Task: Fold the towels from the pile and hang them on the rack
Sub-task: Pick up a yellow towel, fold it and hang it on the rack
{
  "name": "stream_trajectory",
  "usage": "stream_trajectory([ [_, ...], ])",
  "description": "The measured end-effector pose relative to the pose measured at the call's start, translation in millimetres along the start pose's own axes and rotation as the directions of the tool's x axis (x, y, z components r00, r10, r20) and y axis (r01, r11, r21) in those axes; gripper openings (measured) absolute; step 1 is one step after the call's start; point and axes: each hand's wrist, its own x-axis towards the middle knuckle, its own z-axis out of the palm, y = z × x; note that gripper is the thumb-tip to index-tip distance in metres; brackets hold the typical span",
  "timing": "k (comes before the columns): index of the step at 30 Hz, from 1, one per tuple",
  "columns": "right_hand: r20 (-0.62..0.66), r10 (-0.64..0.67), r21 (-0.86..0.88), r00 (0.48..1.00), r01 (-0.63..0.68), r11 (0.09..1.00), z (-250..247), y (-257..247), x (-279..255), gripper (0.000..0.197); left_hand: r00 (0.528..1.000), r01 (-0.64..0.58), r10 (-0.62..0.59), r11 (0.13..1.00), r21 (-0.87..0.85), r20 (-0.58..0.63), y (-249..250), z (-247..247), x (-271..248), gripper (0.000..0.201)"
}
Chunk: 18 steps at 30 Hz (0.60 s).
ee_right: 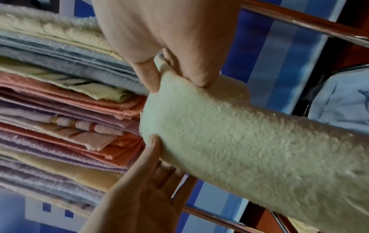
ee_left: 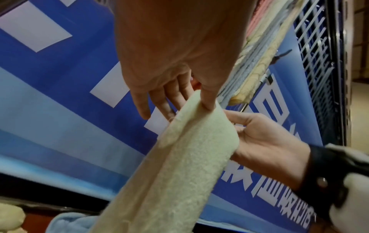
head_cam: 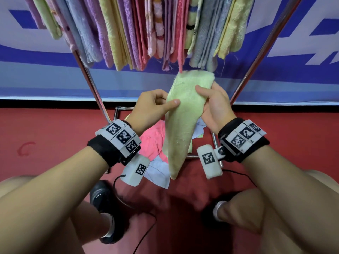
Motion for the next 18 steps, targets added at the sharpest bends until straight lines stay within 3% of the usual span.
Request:
stream_trajectory([
  [5, 0.030, -0.028, 0.026, 0.999, 0.027, 0.999, -2, -2, 5, 0.037, 0.997, -0.039, 0.036, 0.998, -0.050, -0.070, 1, 3, -1, 0.025],
  [8, 0.169, 0.145, 0.064, 0.975, -0.158, 0.985, 3, 2, -3, 0.046, 0.997, -0.049, 0.042, 0.992, -0.118, -0.062, 10, 2, -1, 0.020],
  [10, 0.223, 0.201, 0.026, 0.954, -0.212, 0.977, 7, 14, -8, 0.047, 0.995, -0.063, 0.049, 0.983, -0.170, -0.089, 16, -5, 2, 0.018],
  [15, 0.130, 0.158, -0.135, 0.979, -0.140, 0.981, 11, 36, -8, 0.028, 0.979, -0.012, -0.034, 0.974, -0.228, -0.199, 9, -22, 11, 0.018],
  [18, 0.069, 0.083, -0.124, 0.994, -0.074, 0.990, 9, 32, -4, 0.026, 0.952, 0.034, -0.106, 0.969, -0.244, -0.287, 1, -16, 13, 0.037],
])
